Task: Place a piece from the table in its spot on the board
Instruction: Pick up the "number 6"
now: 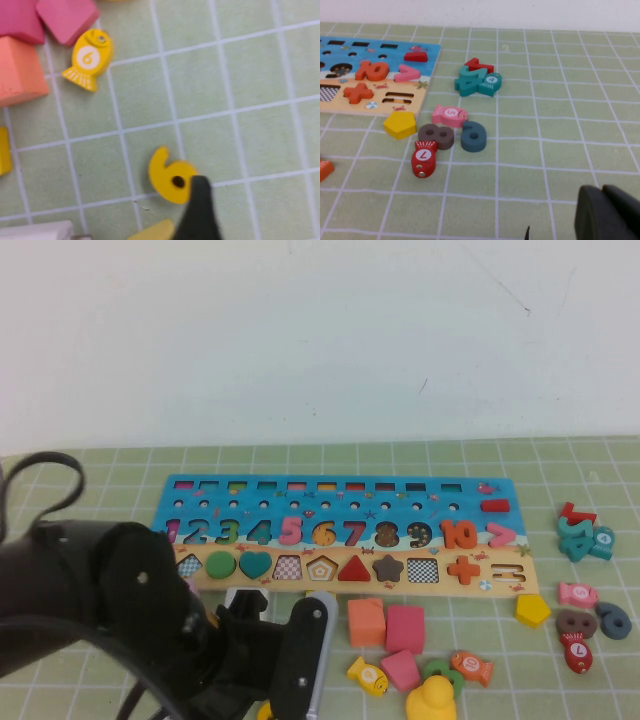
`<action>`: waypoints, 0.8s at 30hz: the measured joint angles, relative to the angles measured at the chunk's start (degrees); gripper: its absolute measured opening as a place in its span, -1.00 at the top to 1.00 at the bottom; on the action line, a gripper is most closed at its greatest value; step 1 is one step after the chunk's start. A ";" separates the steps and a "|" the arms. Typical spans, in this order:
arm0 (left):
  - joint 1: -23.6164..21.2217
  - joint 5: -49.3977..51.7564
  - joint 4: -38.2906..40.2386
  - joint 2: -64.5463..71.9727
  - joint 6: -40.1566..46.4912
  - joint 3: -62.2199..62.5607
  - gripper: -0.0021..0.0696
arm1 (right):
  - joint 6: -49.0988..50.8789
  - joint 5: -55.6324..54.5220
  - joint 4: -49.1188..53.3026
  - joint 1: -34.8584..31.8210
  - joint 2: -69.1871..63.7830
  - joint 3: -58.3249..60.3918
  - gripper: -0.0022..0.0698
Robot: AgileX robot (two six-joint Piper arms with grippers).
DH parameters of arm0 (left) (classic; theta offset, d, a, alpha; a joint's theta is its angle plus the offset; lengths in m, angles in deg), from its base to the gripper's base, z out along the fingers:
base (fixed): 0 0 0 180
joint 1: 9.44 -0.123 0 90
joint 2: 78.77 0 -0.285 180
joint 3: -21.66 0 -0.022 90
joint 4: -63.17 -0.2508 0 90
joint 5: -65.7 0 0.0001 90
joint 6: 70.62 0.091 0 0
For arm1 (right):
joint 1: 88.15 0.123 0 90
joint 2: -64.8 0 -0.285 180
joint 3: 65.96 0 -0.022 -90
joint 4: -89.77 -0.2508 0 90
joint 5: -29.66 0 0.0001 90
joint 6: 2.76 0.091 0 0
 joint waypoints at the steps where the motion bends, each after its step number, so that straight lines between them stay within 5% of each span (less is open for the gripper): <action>1: 0.00 -0.70 -0.36 0.81 0.00 0.00 -0.53 | 0.00 0.00 0.00 0.00 0.00 0.00 0.94; 6: 0.00 -1.15 -1.35 4.33 -3.53 0.00 -0.57 | 0.00 0.00 0.00 0.00 0.00 0.00 0.94; 16: 0.00 -8.19 -0.48 6.89 -38.98 0.00 -0.33 | 0.00 0.00 0.00 0.00 0.00 0.00 0.94; 24: 0.00 -11.27 -0.48 8.56 -42.52 0.00 -0.32 | 0.00 0.00 0.00 0.00 0.00 0.00 0.94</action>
